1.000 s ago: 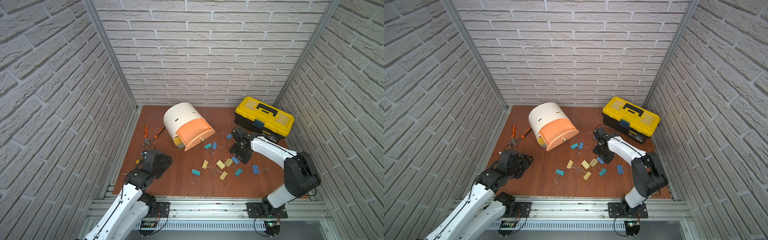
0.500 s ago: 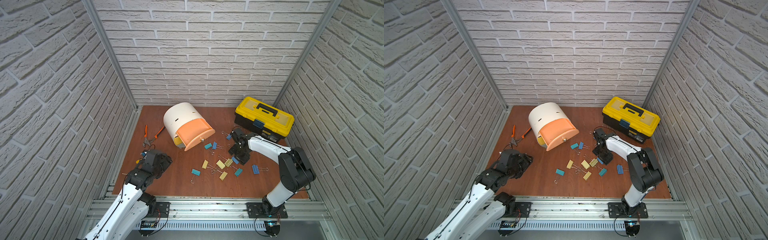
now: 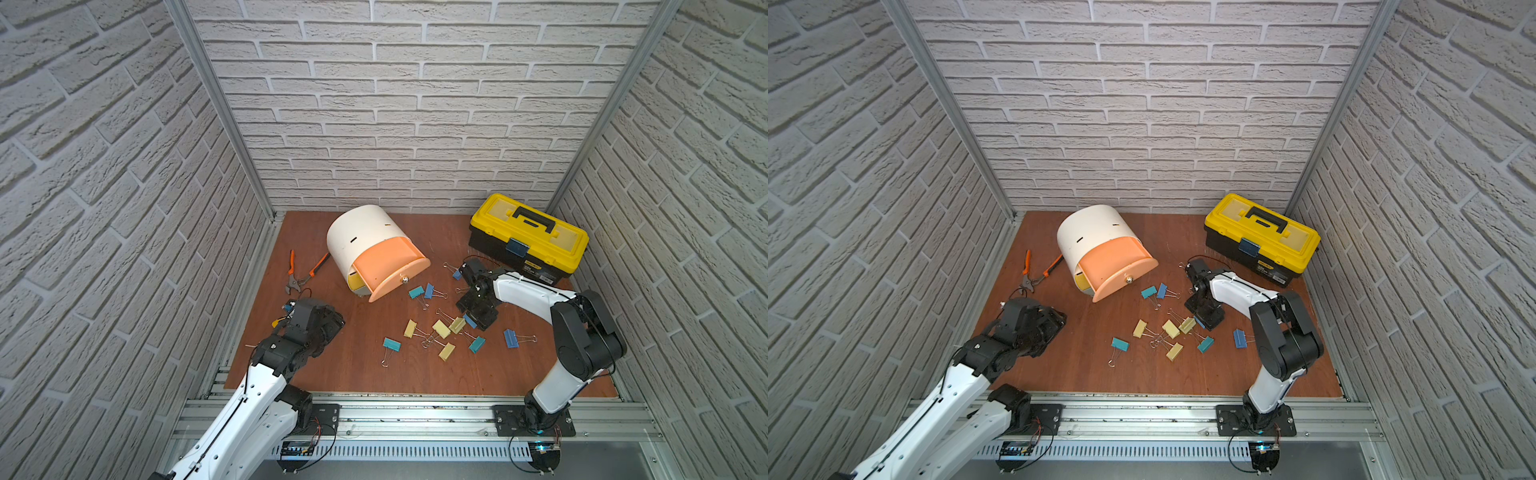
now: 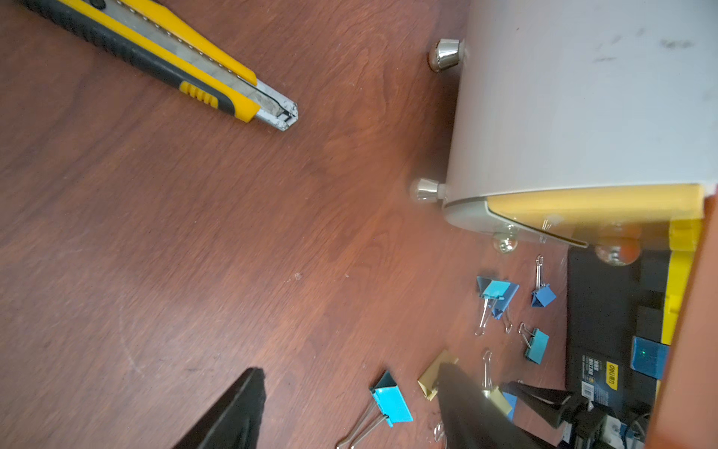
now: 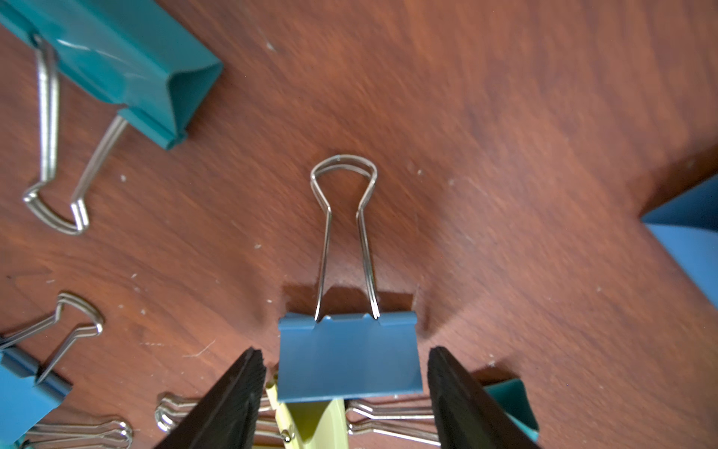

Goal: Put the binder clips in the drawer according to color
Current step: Pick up the binder clip at the center of the board.

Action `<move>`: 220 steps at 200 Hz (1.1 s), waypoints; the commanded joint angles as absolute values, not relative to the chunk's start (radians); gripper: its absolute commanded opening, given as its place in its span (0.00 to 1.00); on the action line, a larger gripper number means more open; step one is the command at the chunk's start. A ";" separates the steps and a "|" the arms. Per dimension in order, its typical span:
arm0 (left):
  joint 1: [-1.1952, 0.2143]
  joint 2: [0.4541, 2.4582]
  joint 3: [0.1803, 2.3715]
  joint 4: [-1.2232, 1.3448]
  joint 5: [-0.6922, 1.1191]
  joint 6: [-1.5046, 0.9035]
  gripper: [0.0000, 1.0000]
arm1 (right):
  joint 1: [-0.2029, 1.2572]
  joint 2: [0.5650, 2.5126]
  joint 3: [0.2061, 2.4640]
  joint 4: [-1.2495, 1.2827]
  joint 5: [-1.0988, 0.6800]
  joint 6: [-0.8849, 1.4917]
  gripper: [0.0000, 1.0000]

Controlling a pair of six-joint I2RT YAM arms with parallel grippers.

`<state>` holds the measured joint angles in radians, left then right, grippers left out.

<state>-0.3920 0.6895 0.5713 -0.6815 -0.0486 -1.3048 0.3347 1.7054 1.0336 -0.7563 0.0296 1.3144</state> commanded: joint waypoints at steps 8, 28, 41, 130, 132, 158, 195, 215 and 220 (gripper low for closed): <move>-0.382 0.684 0.601 -0.678 -0.062 -1.297 0.75 | 0.327 1.717 1.008 -0.738 0.021 1.341 0.66; -0.379 0.681 0.603 -0.679 -0.064 -1.295 0.75 | 0.327 1.705 0.996 -0.727 0.023 1.343 0.61; -0.376 0.682 0.606 -0.681 -0.064 -1.294 0.75 | 0.327 1.696 0.989 -0.726 0.025 1.343 0.58; -0.340 0.702 0.708 -0.697 -0.069 -1.241 0.75 | 0.325 1.567 1.019 -0.787 0.085 1.246 0.45; -0.338 0.704 0.712 -0.697 -0.069 -1.239 0.75 | 0.324 1.564 1.023 -0.790 0.086 1.243 0.45; -0.318 0.744 0.792 -0.707 -0.066 -1.196 0.75 | 0.325 1.519 1.084 -0.822 0.116 1.167 0.44; -0.294 0.844 0.935 -0.716 -0.032 -1.103 0.75 | 0.325 1.487 1.244 -0.885 0.168 1.025 0.43; -0.293 0.918 1.021 -0.725 -0.009 -1.052 0.75 | 0.324 1.486 1.337 -0.917 0.175 0.958 0.43; -0.293 0.935 1.042 -0.726 -0.002 -1.041 0.75 | 0.325 1.488 1.362 -0.923 0.174 0.943 0.43</move>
